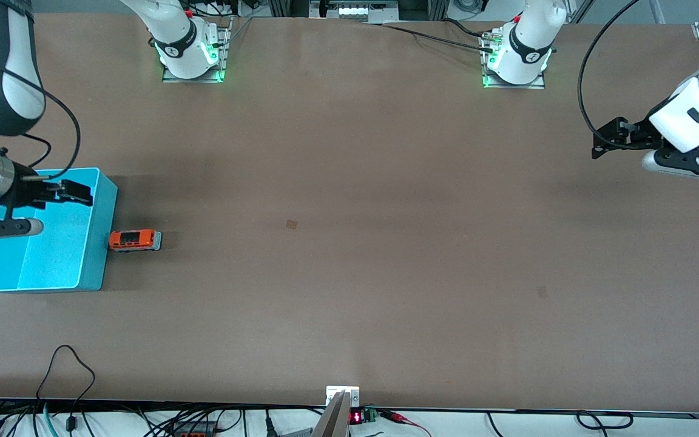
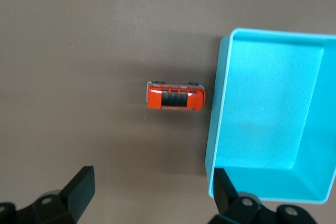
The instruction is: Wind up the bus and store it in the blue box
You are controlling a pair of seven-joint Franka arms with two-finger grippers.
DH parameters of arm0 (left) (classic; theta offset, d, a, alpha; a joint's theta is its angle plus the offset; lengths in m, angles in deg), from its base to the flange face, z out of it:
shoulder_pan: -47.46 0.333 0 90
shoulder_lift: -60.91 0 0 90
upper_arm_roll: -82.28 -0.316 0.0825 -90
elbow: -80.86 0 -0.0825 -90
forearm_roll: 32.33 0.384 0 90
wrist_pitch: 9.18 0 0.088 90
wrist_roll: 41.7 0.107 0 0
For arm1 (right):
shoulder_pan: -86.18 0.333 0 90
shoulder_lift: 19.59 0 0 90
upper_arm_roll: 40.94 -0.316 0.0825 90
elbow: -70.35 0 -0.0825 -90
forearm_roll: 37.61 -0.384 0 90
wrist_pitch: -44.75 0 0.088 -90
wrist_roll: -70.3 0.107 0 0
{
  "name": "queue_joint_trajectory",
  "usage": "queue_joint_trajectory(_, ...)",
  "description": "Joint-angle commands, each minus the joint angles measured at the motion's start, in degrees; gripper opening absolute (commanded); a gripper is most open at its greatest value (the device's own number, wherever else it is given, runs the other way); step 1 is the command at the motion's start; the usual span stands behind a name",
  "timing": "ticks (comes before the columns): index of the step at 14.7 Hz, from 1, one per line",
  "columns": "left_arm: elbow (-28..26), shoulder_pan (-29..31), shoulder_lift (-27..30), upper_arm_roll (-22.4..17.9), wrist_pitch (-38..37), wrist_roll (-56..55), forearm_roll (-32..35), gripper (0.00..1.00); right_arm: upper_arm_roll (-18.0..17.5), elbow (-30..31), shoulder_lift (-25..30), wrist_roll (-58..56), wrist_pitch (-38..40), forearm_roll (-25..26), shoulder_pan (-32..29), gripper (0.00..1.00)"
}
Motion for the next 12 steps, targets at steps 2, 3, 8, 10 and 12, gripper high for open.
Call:
queue_joint_trajectory(2,0.3,-0.2,0.5,-0.5,-0.2,-0.2,-0.9,1.0,0.0,-3.3,-4.6,-4.8,-4.1,-0.6,1.1,1.0)
queue_joint_trajectory(3,0.4,-0.3,0.5,-0.3,-0.7,-0.2,-0.9,1.0,0.0,-3.3,-5.9,-7.5,-4.6,-0.7,1.2,1.0)
queue_joint_trajectory(8,0.7,-0.3,0.4,-0.2,-0.8,-0.3,-0.9,1.0,0.0,0.2,-9.0,-24.5,-12.0,-2.2,1.0,1.0)
queue_joint_trajectory(10,0.7,-0.4,0.4,-0.2,-0.8,-0.3,-0.8,1.0,0.0,3.4,-9.0,-35.4,-12.9,-2.2,0.5,1.0)
queue_joint_trajectory(12,0.7,-0.4,0.5,-0.1,-0.9,-0.4,-0.8,1.0,0.0,6.6,-9.1,-45.7,-13.9,-2.2,0.0,1.0)
